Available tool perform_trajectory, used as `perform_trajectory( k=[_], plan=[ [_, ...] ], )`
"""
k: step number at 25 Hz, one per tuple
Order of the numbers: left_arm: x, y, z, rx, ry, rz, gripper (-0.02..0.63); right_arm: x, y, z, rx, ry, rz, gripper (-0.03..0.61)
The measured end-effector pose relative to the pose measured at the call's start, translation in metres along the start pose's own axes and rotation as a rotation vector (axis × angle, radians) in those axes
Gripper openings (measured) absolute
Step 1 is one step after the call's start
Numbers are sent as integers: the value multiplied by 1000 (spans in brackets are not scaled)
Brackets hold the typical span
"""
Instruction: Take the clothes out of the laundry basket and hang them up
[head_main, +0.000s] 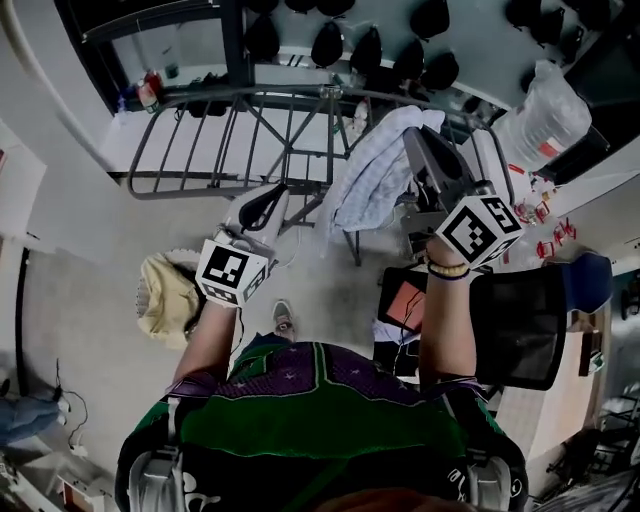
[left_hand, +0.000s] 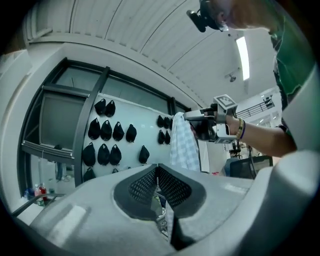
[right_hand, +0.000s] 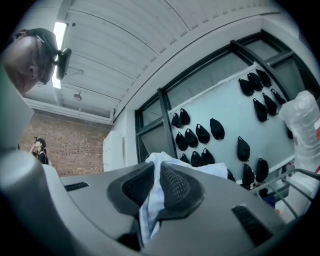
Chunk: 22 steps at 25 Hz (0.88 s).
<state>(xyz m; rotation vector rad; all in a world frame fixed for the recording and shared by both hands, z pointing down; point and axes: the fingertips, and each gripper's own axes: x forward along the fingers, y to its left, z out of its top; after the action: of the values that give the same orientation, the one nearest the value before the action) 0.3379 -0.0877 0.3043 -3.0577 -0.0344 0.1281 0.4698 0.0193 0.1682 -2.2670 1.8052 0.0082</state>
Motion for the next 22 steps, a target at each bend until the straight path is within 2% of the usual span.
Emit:
perform_trajectory(
  k=[4,11,15,22],
  plan=[
    [27,30,5,-12,-29,-29,18,31,-14,35,-43,-41,-30,37],
    [46,89,7,-37,-53,-16,18,98,-16,98,-125,-108,-18,37],
    [55,115,2,-47,-34,6,19,132,-25,113,-112,-124,19,37],
    [57,120,-3,-33,-30,63,18,154,-38,123,-98,-158,72,37]
  ],
)
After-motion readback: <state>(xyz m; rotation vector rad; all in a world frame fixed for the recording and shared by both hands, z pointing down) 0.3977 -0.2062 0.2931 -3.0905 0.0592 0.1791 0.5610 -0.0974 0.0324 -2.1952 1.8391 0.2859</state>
